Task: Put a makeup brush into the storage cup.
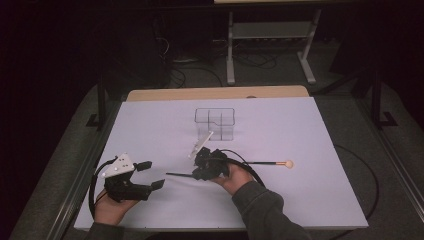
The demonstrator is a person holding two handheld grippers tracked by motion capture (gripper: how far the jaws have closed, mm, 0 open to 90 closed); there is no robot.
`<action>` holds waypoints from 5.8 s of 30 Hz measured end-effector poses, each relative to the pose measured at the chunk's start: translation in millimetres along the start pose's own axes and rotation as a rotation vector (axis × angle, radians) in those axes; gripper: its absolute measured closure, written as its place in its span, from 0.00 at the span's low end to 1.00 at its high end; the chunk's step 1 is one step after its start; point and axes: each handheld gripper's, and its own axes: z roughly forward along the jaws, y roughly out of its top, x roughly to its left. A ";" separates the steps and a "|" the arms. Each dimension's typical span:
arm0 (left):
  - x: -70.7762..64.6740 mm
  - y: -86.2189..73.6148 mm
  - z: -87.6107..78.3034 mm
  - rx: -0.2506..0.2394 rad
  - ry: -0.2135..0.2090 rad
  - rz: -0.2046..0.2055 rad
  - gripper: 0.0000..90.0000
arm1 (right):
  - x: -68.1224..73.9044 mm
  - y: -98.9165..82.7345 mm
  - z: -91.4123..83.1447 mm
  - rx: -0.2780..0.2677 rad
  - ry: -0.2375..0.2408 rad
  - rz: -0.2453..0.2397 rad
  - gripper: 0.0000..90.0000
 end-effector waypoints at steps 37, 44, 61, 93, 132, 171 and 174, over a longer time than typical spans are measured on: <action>-32.5 102.1 17.6 0.203 -0.203 0.273 0.46 | -9.8 -0.5 -116.4 -0.008 0.040 -0.203 0.92; -42.3 98.3 38.4 0.264 -0.250 0.317 0.54 | -3.4 -4.5 -104.7 0.004 0.072 -0.222 0.92; -46.8 93.9 67.8 0.380 -0.337 0.360 0.72 | 6.4 -1.0 -99.0 0.011 0.114 -0.265 0.92; -50.9 86.5 74.2 0.450 -0.399 0.393 0.94 | 14.8 0.1 -96.1 -0.005 0.166 -0.288 0.84; -51.6 79.5 66.6 0.405 -0.401 0.412 0.86 | 6.7 -1.1 -101.3 -0.001 0.216 -0.280 0.91; -45.1 77.1 66.8 0.204 -0.396 0.275 0.93 | -5.3 -8.7 -107.1 -0.264 0.241 -0.162 0.91; -45.8 76.7 69.6 0.215 -0.411 0.273 0.93 | -5.8 -7.2 -105.9 -0.254 0.255 -0.169 0.91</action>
